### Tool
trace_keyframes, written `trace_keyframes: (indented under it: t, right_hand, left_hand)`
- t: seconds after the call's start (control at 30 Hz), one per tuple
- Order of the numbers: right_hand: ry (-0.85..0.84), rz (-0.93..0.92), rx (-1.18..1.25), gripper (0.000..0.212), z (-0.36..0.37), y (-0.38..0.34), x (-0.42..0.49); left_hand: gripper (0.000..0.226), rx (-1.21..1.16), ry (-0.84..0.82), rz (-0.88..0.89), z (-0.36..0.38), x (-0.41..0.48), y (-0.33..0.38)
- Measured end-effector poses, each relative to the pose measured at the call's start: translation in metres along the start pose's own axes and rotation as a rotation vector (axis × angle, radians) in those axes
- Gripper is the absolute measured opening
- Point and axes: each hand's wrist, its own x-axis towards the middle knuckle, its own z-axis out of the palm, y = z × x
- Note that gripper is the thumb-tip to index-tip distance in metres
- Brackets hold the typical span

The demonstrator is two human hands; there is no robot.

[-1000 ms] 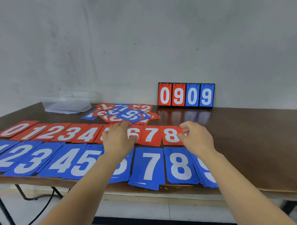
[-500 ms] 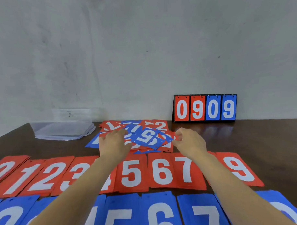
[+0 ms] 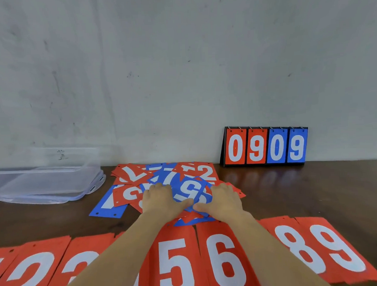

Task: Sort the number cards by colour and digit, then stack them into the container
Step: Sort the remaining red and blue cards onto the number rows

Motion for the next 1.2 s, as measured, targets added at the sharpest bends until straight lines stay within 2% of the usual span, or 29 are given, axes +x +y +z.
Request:
trace_keyframes:
  t: [0.13, 0.27, 0.43, 0.5, 0.63, 0.77, 0.87, 0.97, 1.2]
  right_hand:
    - [-0.073, 0.018, -0.04, 0.065, 0.006, 0.002, 0.009]
    - [-0.066, 0.027, -0.021, 0.074, 0.008, 0.003, 0.014]
    - [-0.022, 0.045, 0.027, 0.084, 0.008, 0.0, 0.012]
    - [0.011, 0.047, 0.082, 0.077, 0.007, -0.001, 0.01]
    - [0.11, 0.035, 0.125, 0.042, 0.001, -0.003, 0.003]
    - [0.139, 0.111, 0.425, 0.019, -0.003, 0.002, 0.004]
    - [0.153, 0.14, 0.743, 0.018, -0.009, 0.005, 0.004]
    - [0.168, 0.136, 0.947, 0.018, -0.018, 0.005, -0.002]
    - [0.195, 0.128, 1.121, 0.019, -0.033, 0.011, -0.015]
  left_hand:
    - [0.098, 0.085, -0.069, -0.05, 0.004, 0.009, 0.003]
    - [0.099, 0.038, -0.087, -0.087, 0.006, 0.015, 0.001]
    - [0.079, -0.145, -0.01, -0.105, 0.005, 0.014, -0.001]
    - [0.066, -0.319, 0.012, -0.091, 0.003, 0.011, -0.005]
    - [0.043, -0.495, 0.11, -0.096, -0.006, 0.009, -0.015]
    - [0.03, -0.688, 0.172, -0.129, -0.01, 0.011, -0.03]
    - [0.024, -0.827, 0.206, -0.14, -0.016, 0.006, -0.037]
    - [0.012, -0.888, 0.266, -0.131, -0.027, -0.002, -0.04]
    - [0.001, -1.07, 0.357, -0.115, -0.058, -0.021, -0.045]
